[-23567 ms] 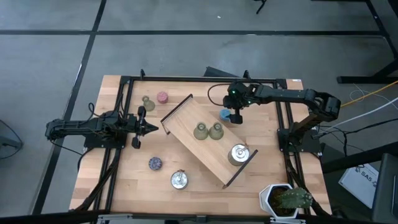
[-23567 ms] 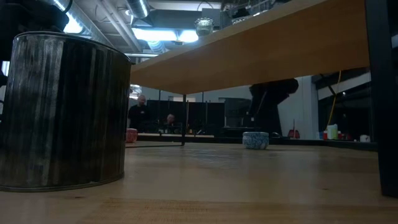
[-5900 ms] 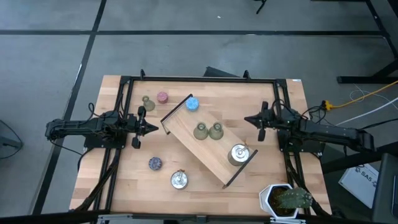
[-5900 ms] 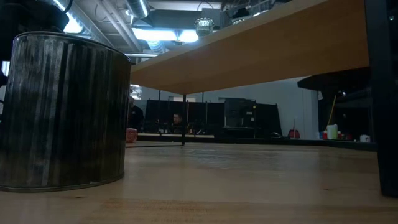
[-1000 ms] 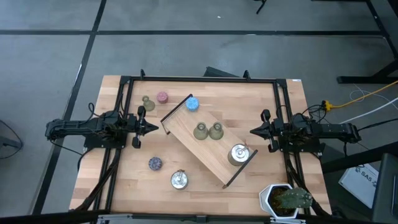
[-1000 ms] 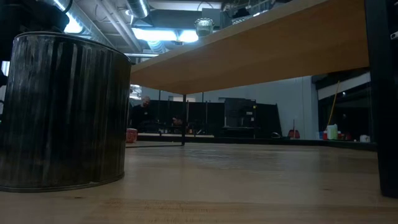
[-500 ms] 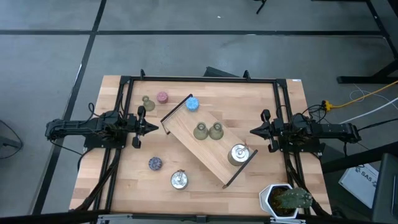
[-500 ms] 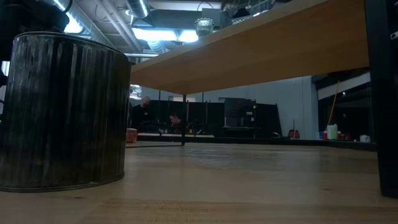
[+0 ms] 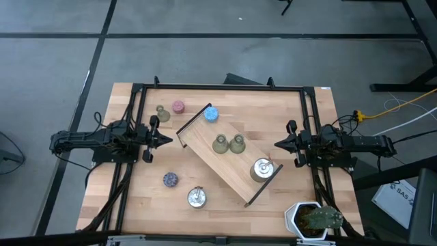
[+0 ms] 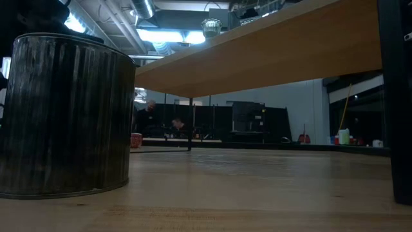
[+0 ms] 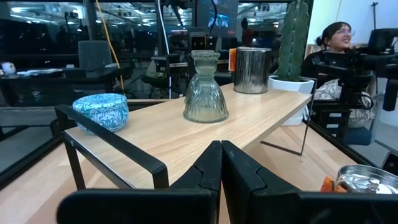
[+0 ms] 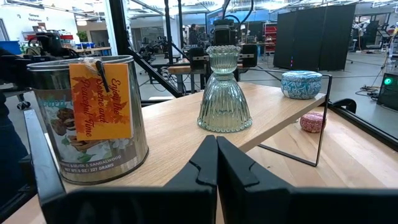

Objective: Pick & Place candle stick holders
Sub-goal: Put the silver scented candle can on the shelf

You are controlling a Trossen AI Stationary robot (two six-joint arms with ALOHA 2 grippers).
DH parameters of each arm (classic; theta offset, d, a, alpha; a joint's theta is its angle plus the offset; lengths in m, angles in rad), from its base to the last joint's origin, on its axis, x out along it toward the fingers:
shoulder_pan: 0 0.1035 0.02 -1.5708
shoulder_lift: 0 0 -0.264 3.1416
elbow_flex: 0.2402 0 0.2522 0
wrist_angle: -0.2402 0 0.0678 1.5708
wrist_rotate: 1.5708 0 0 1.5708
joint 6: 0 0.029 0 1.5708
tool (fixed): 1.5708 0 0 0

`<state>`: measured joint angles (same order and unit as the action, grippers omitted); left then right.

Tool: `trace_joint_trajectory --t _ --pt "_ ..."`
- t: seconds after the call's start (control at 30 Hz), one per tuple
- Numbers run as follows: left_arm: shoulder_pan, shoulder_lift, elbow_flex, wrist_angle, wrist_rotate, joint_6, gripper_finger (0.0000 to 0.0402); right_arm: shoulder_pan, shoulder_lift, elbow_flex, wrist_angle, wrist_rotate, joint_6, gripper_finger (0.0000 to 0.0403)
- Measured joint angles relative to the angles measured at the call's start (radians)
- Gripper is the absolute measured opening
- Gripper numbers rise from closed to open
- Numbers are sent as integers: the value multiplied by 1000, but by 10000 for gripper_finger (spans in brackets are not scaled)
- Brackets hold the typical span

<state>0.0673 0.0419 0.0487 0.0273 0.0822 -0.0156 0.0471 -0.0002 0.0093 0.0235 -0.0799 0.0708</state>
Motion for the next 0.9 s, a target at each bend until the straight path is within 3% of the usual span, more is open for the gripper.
trace_joint_trajectory --t 0.9 --pt "0 4 41 76 69 -53 2 0 0 0 0 0 0 1"
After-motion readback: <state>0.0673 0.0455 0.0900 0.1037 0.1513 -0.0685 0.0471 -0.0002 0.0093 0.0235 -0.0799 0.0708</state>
